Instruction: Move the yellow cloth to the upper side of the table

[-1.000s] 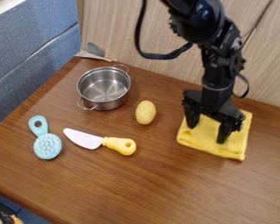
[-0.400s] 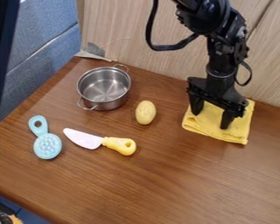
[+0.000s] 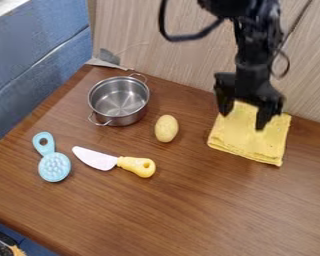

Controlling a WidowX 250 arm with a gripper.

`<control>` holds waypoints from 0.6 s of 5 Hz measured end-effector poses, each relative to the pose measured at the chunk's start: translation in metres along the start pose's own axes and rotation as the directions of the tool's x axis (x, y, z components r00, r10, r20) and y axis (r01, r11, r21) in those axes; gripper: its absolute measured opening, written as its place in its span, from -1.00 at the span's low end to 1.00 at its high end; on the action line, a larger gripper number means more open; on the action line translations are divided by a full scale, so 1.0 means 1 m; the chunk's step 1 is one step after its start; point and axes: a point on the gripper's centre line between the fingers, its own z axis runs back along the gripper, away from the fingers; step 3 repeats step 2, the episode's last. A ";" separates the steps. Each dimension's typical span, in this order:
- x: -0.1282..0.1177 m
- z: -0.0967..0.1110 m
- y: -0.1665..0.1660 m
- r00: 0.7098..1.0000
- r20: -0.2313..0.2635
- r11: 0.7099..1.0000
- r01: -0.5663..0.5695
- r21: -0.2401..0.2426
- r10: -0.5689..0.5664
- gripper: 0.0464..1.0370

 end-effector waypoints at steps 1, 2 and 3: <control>0.003 0.029 0.004 0.998 0.056 1.000 -0.007 -0.013 0.008 0.93; -0.008 0.046 0.014 0.996 0.087 1.000 -0.021 -0.022 0.023 0.93; -0.008 0.046 0.014 0.996 0.087 1.000 -0.021 -0.022 0.023 0.93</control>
